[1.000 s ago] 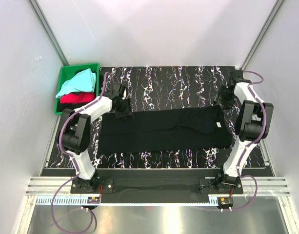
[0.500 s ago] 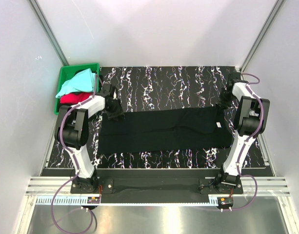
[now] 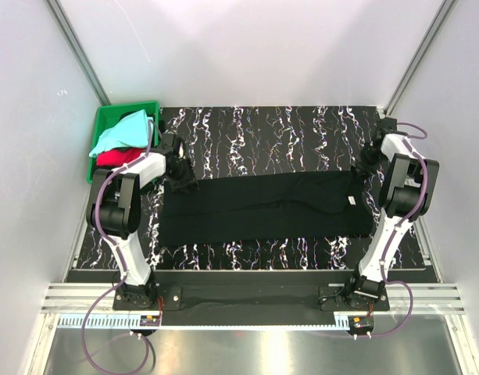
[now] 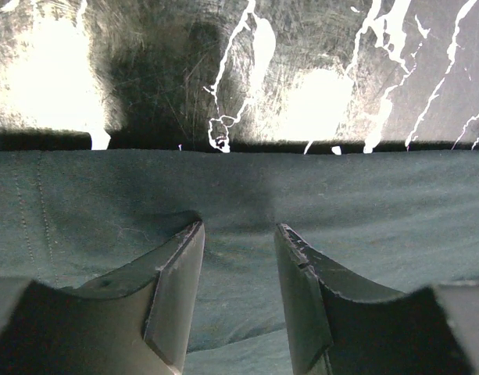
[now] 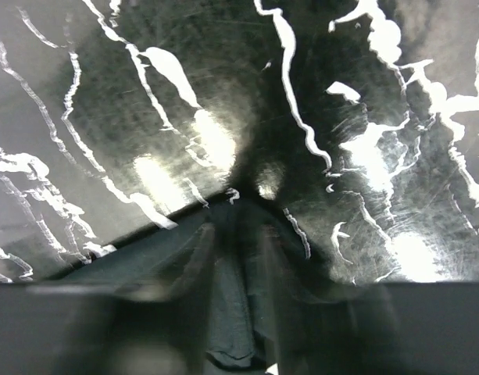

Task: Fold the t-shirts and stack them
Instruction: Fold the tshirt

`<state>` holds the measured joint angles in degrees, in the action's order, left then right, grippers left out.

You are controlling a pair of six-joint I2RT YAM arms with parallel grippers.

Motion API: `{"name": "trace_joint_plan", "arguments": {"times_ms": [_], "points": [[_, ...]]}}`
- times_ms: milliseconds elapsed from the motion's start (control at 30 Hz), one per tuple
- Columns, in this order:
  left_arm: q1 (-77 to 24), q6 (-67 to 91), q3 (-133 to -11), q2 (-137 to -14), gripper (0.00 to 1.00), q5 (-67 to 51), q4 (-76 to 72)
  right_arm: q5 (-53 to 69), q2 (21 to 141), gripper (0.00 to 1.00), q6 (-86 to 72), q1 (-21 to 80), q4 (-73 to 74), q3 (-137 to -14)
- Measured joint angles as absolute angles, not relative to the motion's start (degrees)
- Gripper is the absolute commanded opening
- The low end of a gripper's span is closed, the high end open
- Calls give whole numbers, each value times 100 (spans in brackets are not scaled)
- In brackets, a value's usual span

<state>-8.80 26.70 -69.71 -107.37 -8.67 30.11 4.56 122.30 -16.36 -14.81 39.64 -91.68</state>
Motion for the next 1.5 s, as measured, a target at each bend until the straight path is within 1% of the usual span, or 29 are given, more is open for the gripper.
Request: {"name": "trace_joint_plan", "arguments": {"times_ms": [67, 100, 133, 233, 333, 400, 433, 467, 533, 567, 633, 667, 733, 800, 900, 933, 1133, 1333, 1500], "points": [[-880, 2633, -6978, -10731, 52, -873, 3022, 615, 12230, 46, -1741, -1496, 4003, -9229], [-882, 2613, -6980, -10709, 52, -867, 3030, 666, 12230, 50, -1789, -1503, 4038, -9275], [-886, 2585, -6980, -10678, 54, -832, 3063, 687, 12208, 58, -1839, -1507, 4091, -9334], [-945, 2499, -6978, -10444, 56, -696, 3291, 698, 11942, 64, -1916, -1516, 4359, -9345], [-1170, 2443, -6978, -9998, 56, -639, 3461, 698, 11227, 67, -1914, -1463, 4547, -9157], [-1417, 2438, -6978, -9679, 56, -652, 3476, 694, 10556, 66, -1935, -1273, 4556, -8886], [-1559, 2440, -6978, -9544, 55, -681, 3476, 701, 10291, 63, -1949, -1116, 4550, -8766], [-1702, 2445, -6976, -9437, 55, -703, 3479, 714, 9990, 47, -1984, -834, 4477, -8602], [-1929, 2460, -6971, -9332, 56, -762, 3479, 902, 9662, 22, -2062, -132, 4394, -8423], [-2027, 2486, -6969, -9317, 56, -810, 3481, 1046, 9642, 15, -2134, 244, 4340, -8407], [-2099, 2536, -6952, -9334, 56, -862, 3492, 1343, 9817, 13, -2296, 961, 4206, -8412], [-2086, 2556, -6952, -9369, 55, -875, 3509, 1468, 9974, 14, -2340, 1251, 4204, -8444], [-2034, 2582, -6963, -9507, 55, -891, 3505, 1581, 10355, 20, -2377, 1671, 4224, -8530], [-1997, 2593, -7026, -9793, 55, -882, 3524, 1616, 10742, 28, -2383, 1903, 4351, -8667], [-1946, 2596, -7133, -10261, 55, -878, 3529, 1575, 11284, 33, -2318, 2064, 4517, -8930], [-1940, 2596, -7142, -10348, 55, -878, 3529, 1557, 11432, 36, -2294, 2093, 4580, -9026], [-1933, 2602, -7144, -10519, 55, -878, 3566, 1299, 12243, 37, -2156, 2331, 5151, -9996], [-1892, 2606, -7107, -10519, 55, -867, 3531, 1094, 12291, 37, -1979, 2515, 5487, -10051], [-1664, 2665, -6904, -10519, 54, -867, 3481, 950, 12293, 37, -1922, 2502, 5583, -9990]]}}
